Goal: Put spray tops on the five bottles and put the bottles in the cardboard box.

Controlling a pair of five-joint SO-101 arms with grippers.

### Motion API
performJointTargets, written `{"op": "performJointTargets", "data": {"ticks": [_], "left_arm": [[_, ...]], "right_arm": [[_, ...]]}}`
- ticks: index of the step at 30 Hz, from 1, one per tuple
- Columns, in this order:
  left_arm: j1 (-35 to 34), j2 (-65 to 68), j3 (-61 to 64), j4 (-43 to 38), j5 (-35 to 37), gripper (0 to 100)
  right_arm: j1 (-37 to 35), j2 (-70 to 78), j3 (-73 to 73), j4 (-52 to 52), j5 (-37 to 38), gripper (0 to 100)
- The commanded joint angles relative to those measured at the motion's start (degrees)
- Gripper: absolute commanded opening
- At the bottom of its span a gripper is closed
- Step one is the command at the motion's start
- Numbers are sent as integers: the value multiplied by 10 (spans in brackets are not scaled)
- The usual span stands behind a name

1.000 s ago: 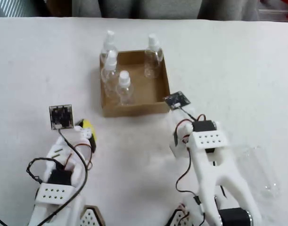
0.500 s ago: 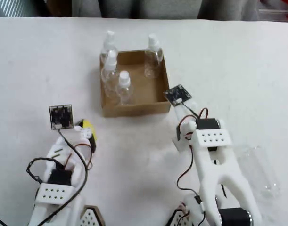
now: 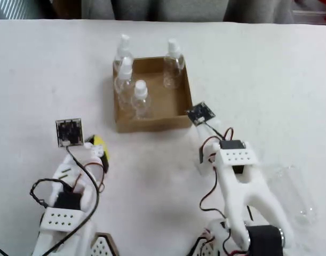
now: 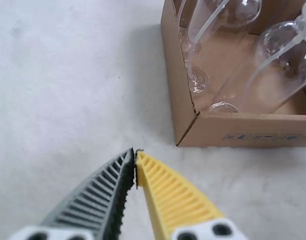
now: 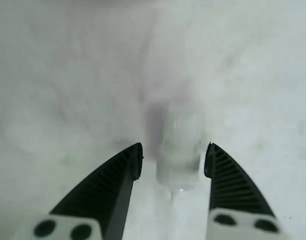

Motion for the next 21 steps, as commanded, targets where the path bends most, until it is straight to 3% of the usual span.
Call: {"op": "performJointTargets", "data": {"ticks": [1, 4, 8, 16, 21], "left_arm": [[0, -7, -2, -11, -6, 27], [0, -7, -2, -11, -6, 27], [0, -7, -2, -11, -6, 27], [0, -7, -2, -12, -6, 27], [0, -7, -2, -13, -6, 27]], "right_arm": [[17, 35, -44, 10, 6, 180], [28, 69, -72, 24, 6, 160], [29, 90, -96, 34, 1, 18], [11, 83, -148, 89, -88, 17], [-64, 55, -193, 174, -171, 18]]}}
